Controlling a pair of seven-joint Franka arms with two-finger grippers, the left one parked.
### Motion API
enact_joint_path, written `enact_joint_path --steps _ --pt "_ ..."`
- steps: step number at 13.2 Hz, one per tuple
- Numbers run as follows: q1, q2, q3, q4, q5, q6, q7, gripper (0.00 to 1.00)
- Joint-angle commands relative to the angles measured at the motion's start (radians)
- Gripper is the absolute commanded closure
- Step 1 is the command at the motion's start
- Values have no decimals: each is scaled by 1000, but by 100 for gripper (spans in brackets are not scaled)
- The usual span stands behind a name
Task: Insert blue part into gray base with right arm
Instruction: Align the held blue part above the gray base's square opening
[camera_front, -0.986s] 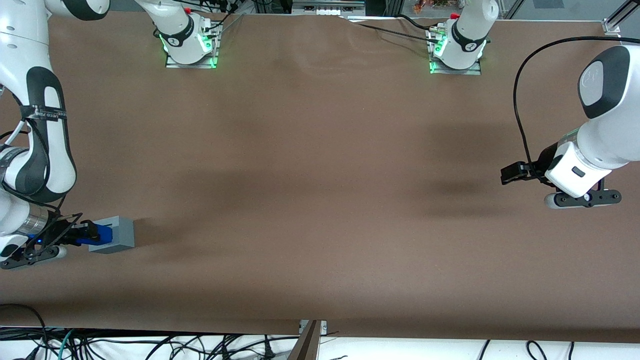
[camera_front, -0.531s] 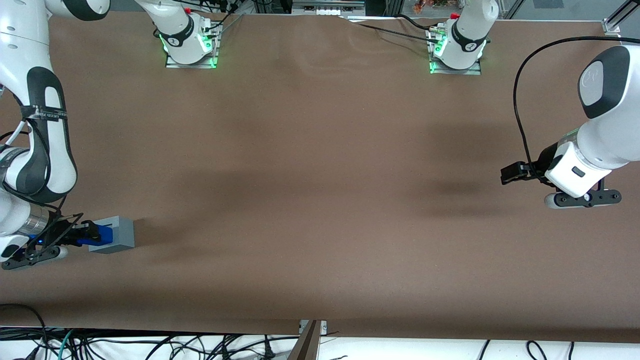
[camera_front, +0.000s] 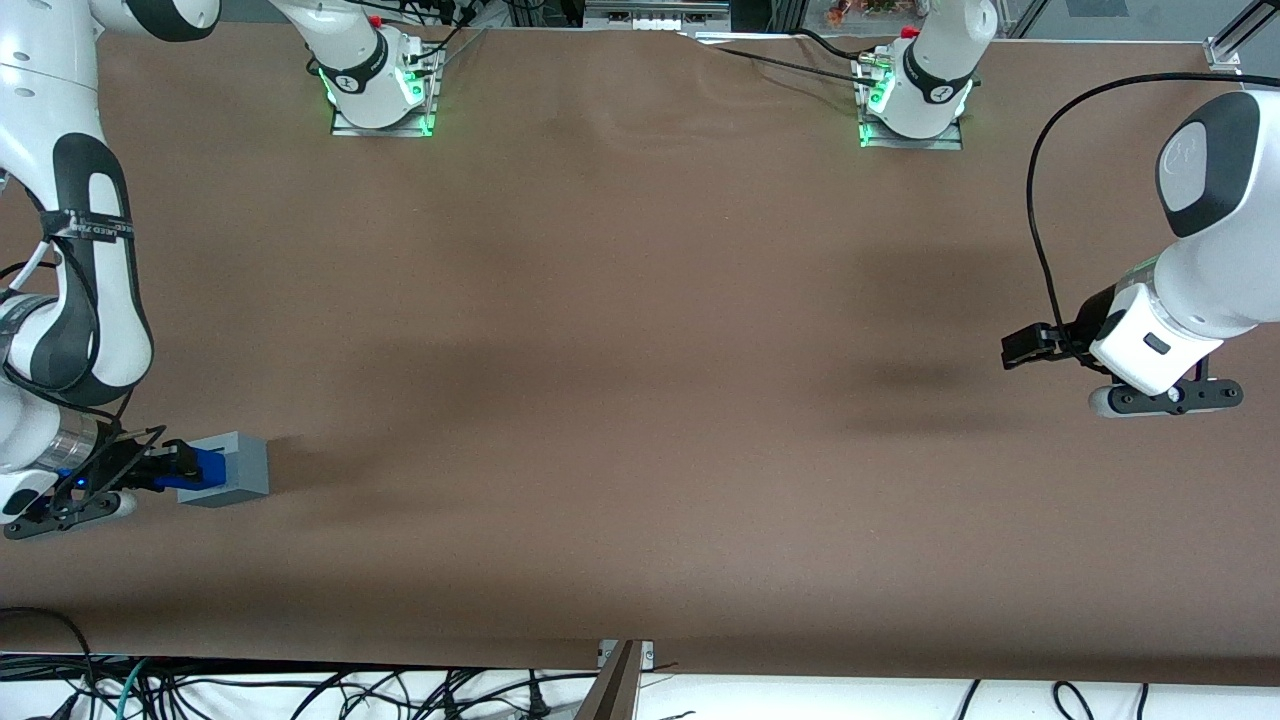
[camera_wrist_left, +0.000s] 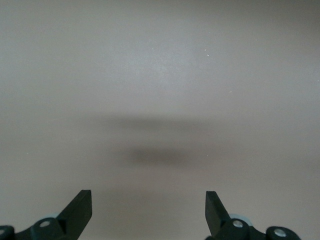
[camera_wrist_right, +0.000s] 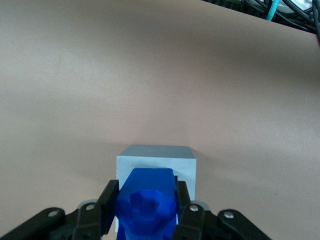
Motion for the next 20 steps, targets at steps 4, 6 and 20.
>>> enact_joint_path --steps 4,6,20 --pt "-8 9 5 87 3 -79 -15 49" --pt "-8 10 7 87 3 -79 -15 49" --pt "-24 59 4 78 2 -56 -31 49"
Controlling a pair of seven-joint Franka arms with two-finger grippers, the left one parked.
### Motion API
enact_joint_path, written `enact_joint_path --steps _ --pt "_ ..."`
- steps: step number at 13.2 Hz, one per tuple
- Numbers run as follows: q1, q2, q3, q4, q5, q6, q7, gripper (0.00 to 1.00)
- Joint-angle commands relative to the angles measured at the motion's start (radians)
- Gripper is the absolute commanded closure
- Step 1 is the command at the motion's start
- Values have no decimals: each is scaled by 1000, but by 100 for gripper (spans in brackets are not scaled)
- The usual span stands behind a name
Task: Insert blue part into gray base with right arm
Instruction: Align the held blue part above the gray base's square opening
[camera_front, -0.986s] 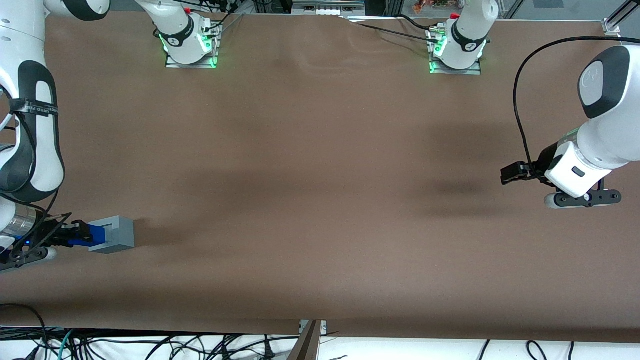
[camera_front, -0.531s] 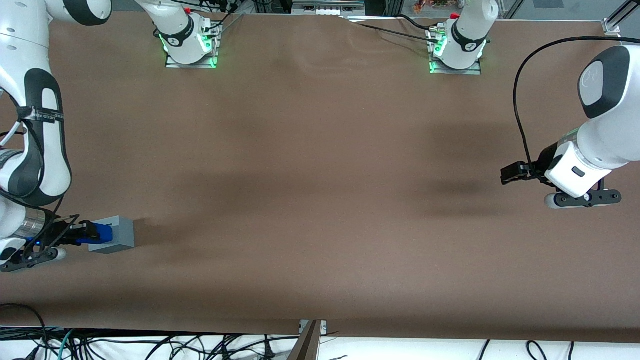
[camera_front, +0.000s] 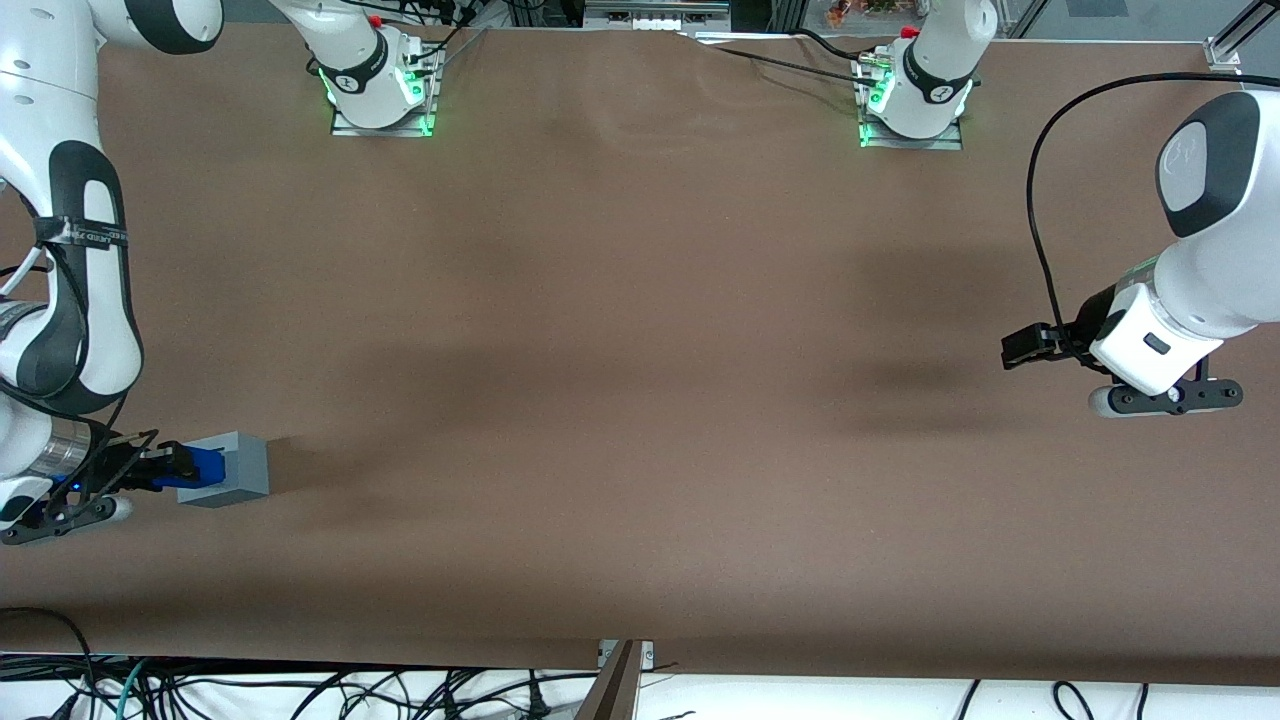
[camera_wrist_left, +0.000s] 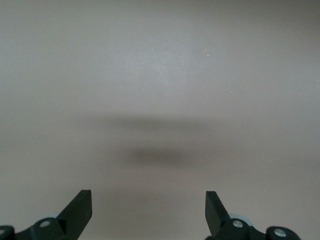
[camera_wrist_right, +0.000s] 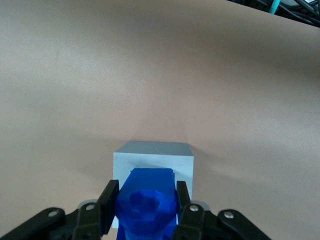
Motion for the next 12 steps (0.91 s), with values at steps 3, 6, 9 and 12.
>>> enact_joint_path --steps 3,6,9,12 --pt "-17 26 5 15 4 4 -23 49" --pt "-16 39 6 13 10 4 -5 49" --pt "-8 47 6 10 11 4 -2 49" --pt "-5 56 9 10 13 5 2 49"
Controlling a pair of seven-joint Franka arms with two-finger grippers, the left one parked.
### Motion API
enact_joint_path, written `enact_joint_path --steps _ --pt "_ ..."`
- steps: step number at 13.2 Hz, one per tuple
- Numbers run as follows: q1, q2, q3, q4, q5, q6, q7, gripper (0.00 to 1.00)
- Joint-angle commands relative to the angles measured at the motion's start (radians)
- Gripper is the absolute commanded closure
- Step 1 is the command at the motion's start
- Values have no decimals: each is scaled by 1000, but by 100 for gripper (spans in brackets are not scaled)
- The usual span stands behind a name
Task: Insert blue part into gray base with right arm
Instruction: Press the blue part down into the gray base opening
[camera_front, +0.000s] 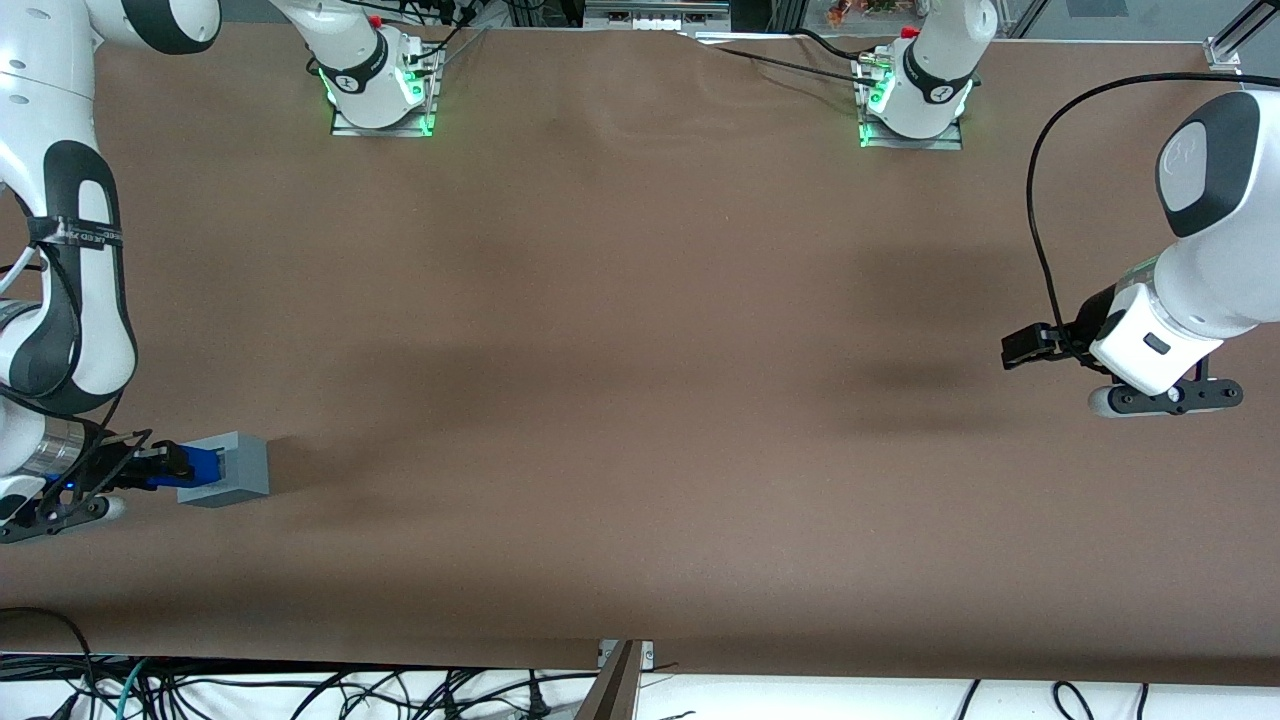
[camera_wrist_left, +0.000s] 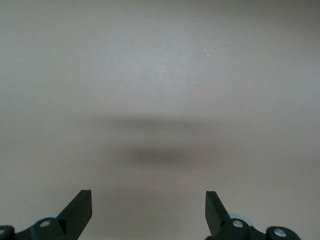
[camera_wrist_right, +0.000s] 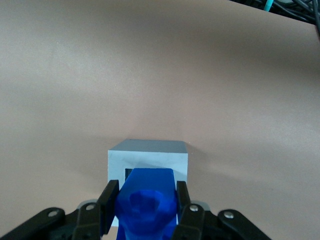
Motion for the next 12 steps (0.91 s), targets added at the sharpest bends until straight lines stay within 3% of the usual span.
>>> enact_joint_path --steps 1,12 --pt "3 58 11 10 13 8 4 49" --pt "7 61 11 2 13 53 13 49"
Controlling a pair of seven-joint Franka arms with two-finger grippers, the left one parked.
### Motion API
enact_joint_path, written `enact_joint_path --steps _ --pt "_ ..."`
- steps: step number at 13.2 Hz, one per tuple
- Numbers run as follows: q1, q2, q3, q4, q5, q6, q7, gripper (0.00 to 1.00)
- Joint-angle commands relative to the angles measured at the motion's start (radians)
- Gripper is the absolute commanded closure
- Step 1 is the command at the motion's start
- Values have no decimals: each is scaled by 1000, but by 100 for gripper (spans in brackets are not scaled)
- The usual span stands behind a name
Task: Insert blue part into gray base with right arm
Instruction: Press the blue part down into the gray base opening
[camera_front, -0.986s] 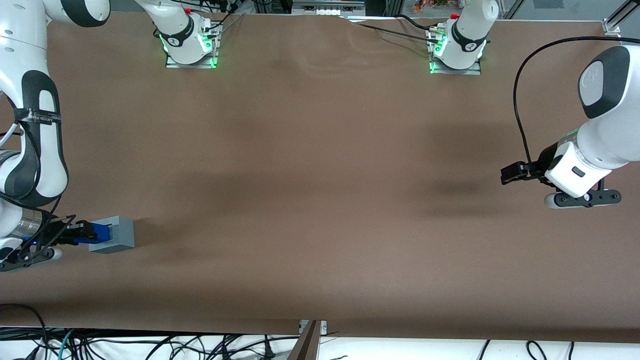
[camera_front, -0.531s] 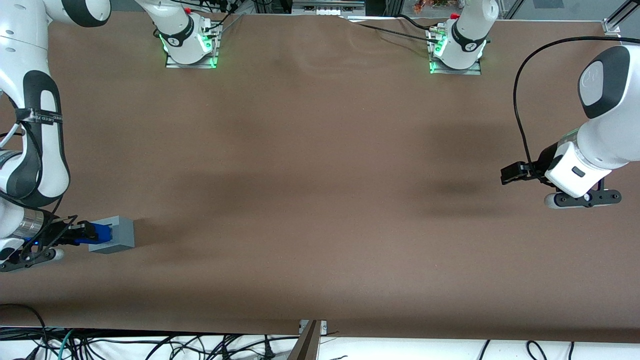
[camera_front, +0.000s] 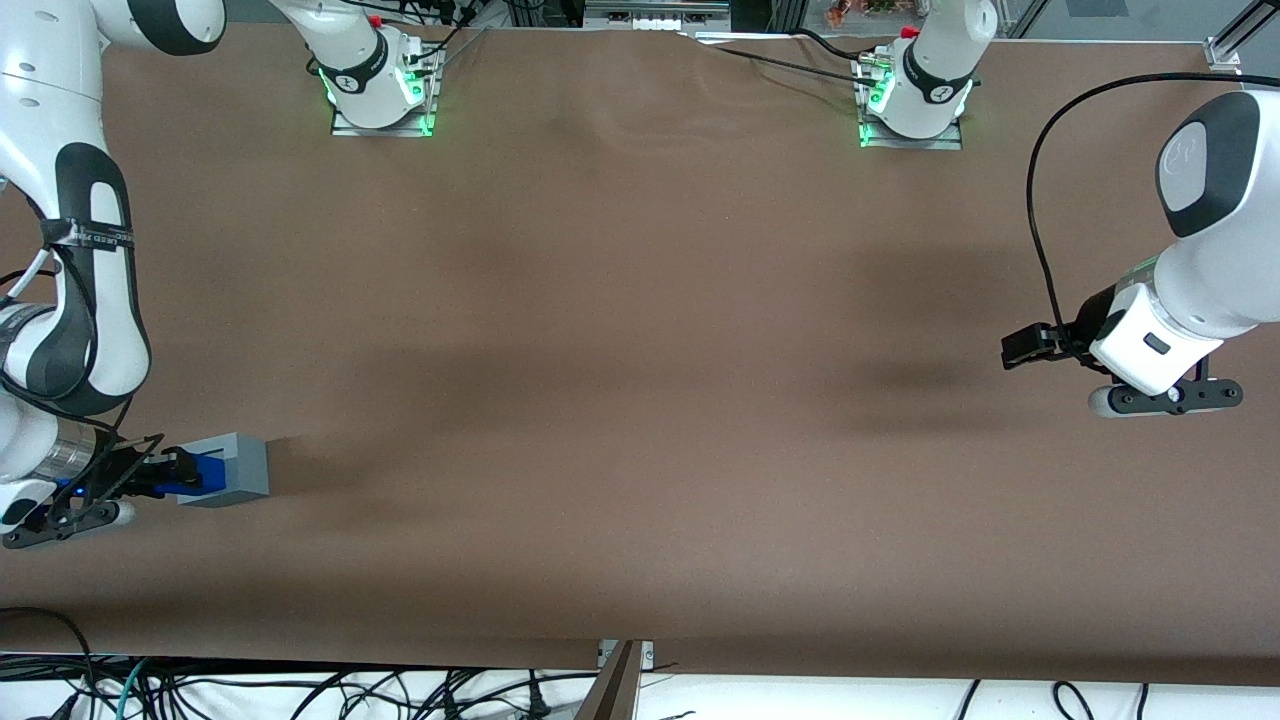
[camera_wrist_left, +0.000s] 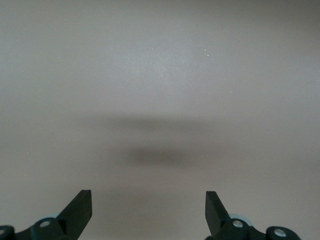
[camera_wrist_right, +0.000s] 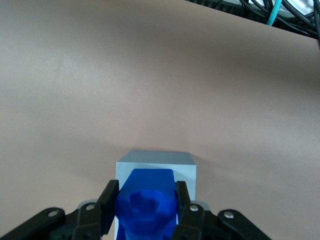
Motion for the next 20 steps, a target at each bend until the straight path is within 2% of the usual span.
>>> enact_joint_path --steps 1,20 --pt "-13 54 6 -1 13 15 -6 49" --pt "-24 29 3 -21 14 -96 14 49"
